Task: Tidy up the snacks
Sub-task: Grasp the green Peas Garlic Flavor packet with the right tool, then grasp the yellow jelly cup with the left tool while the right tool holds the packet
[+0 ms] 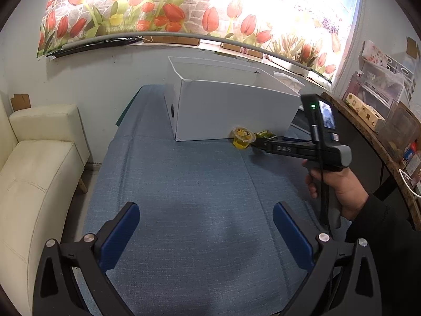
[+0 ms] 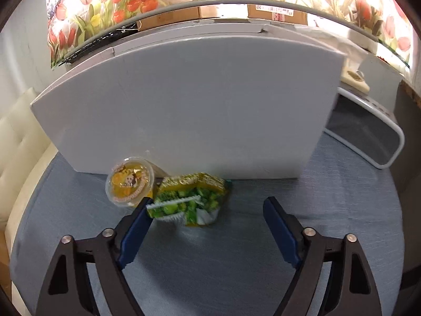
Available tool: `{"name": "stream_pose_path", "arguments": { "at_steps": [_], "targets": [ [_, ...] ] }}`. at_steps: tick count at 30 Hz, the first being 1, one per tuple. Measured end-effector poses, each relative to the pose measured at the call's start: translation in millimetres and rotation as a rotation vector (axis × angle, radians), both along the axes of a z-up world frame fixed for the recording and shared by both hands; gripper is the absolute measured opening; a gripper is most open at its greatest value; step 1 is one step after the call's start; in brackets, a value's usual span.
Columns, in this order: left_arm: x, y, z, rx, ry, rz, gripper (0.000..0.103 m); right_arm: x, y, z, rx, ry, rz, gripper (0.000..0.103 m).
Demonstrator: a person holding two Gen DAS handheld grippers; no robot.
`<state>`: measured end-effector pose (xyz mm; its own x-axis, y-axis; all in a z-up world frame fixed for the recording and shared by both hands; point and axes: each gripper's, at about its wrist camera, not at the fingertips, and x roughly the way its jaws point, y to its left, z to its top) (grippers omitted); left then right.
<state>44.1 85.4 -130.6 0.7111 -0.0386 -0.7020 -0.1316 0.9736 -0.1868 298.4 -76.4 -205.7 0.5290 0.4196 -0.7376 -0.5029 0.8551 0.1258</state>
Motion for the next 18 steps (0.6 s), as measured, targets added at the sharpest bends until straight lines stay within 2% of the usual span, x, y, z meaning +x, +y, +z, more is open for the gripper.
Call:
{"name": "stream_pose_path", "arguments": {
  "at_steps": [4, 7, 12, 18],
  "targets": [
    [1, -2, 0, 0.016, 0.004, -0.002, 0.103, 7, 11, -2, 0.032, 0.033, 0.024, 0.058],
    [3, -1, -3, 0.012, 0.012, 0.003, 0.103, 3, 17, -1, -0.003, 0.007, 0.032, 0.054],
    [17, -6, -8, 0.023, 0.026, -0.009, 0.103, -11, -3, 6, 0.056, 0.011, 0.034, 0.050],
    [67, -24, -19, 0.048, 0.052, -0.013, 0.103, -45, -46, 36, 0.108, -0.044, 0.026, 0.050]
  ]
}}
